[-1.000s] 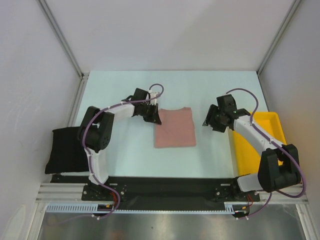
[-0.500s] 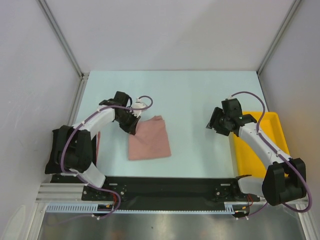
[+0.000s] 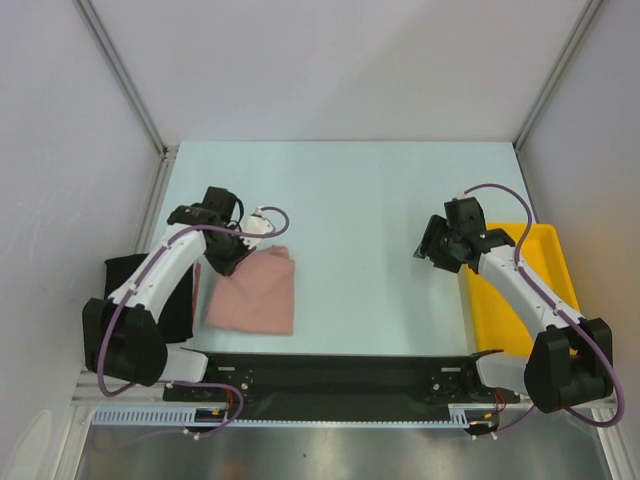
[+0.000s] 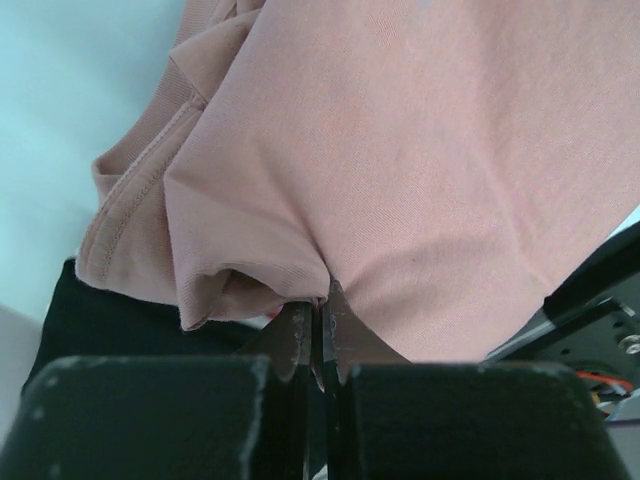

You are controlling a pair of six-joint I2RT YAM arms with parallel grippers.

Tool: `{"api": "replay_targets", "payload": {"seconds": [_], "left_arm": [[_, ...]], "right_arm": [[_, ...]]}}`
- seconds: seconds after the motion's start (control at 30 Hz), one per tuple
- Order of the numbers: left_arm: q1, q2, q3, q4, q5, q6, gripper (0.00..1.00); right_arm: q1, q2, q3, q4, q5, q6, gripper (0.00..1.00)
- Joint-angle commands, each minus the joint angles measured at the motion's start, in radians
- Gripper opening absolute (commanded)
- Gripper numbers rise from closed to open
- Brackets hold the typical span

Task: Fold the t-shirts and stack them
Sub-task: Neatly place the folded tshirt to the corner

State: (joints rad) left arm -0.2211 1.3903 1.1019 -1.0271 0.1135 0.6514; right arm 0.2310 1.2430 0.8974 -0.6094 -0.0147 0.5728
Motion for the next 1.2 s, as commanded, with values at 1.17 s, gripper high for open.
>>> {"api": "replay_targets", "payload": {"seconds": [1.17], "left_arm": [[0.117, -0.379, 0.05, -0.145, -0.65, 0.321, 0.0]], "right_arm": [[-0.015, 0.036, 0.037, 0.033, 0.004, -0.021, 0.63]]}}
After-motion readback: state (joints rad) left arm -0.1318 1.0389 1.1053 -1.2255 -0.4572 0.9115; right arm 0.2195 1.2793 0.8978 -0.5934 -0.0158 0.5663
